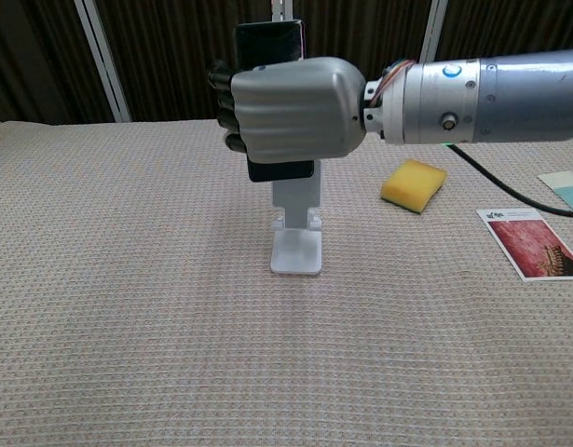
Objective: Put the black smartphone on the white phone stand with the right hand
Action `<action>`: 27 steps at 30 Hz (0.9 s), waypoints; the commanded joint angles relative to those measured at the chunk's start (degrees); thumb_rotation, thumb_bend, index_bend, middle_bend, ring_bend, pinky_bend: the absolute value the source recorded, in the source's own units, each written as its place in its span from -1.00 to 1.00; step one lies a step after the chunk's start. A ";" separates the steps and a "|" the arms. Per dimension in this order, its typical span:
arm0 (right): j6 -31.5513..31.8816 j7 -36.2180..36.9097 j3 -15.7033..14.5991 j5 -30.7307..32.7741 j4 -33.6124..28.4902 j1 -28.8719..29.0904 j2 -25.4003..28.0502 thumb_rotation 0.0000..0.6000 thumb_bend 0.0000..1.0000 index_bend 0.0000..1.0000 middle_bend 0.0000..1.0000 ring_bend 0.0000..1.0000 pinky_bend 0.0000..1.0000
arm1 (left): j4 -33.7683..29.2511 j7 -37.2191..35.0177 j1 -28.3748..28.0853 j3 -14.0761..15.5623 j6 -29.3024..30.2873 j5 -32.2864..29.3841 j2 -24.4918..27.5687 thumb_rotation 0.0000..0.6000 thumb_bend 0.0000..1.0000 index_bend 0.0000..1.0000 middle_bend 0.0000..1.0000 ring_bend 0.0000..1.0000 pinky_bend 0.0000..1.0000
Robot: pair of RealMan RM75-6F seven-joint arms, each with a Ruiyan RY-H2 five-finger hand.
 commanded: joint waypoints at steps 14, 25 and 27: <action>-1.53 -2.64 -2.09 2.52 5.92 -2.25 -5.16 1.00 -0.55 0.00 -0.04 -0.24 -0.45 | 0.13 0.39 -0.22 -0.05 -0.45 -0.80 -0.11 1.00 -1.00 -1.00 -1.00 -1.00 -1.00; -0.38 -3.56 -1.86 4.09 7.69 -3.27 -7.62 1.00 -0.55 0.00 -0.05 -0.24 -0.45 | 0.30 0.61 -0.27 -0.27 -0.37 -1.38 -0.29 1.00 -1.00 -1.00 -1.00 -1.00 -1.00; 0.09 -3.42 -1.99 4.25 7.95 -3.50 -8.16 1.00 -0.55 0.00 -0.05 -0.24 -0.45 | 0.36 0.84 -0.42 -0.15 -0.72 -1.41 -0.39 1.00 -1.00 -1.00 -1.00 -1.00 -1.00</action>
